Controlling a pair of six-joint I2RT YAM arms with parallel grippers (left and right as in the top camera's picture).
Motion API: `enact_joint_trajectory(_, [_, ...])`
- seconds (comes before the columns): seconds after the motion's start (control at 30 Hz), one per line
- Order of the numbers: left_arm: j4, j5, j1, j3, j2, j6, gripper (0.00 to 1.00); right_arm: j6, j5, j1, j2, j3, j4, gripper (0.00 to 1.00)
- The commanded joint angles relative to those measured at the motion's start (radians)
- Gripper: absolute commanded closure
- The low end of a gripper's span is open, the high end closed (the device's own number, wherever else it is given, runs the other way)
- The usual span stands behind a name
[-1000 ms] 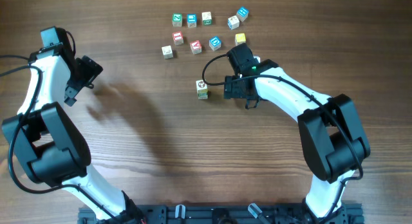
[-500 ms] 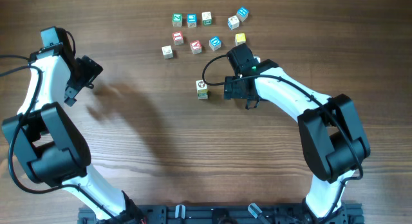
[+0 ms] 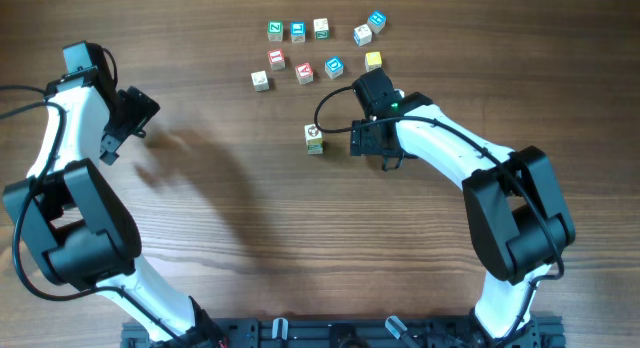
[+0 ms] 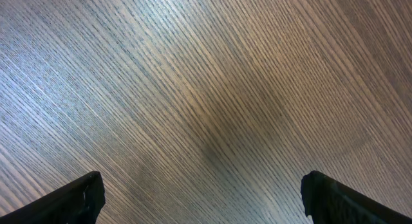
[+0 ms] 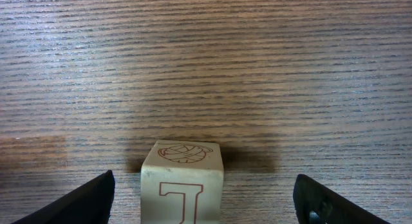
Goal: Form a tower
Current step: 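Close the right gripper on the T block and hold it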
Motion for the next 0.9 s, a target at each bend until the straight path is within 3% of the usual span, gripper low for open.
enact_joint_trajectory(0.0, [0.001, -0.01, 0.002, 0.01, -0.02, -0.003, 0.0, 0.004, 0.0, -0.005, -0.026, 0.023, -0.001, 0.11])
enact_joint_trajectory(0.13, [0.001, -0.01, 0.002, 0.01, -0.02, -0.003, 0.0, 0.05, 0.018, -0.005, -0.026, 0.023, -0.001, 0.11])
enact_joint_trajectory(0.43, [0.001, -0.01, 0.002, 0.01, -0.02, -0.003, 0.0, 0.08, 0.023, -0.019, -0.026, 0.023, -0.005, 0.24])
enact_joint_trajectory(0.57, [0.001, -0.01, 0.002, 0.01, -0.02, -0.003, 0.0, 0.08, 0.022, -0.019, -0.026, 0.023, -0.01, 0.38])
enact_joint_trajectory(0.87, [0.001, -0.01, 0.002, 0.01, -0.02, -0.003, 0.0, 0.132, 0.026, -0.019, -0.023, 0.021, -0.014, 0.39])
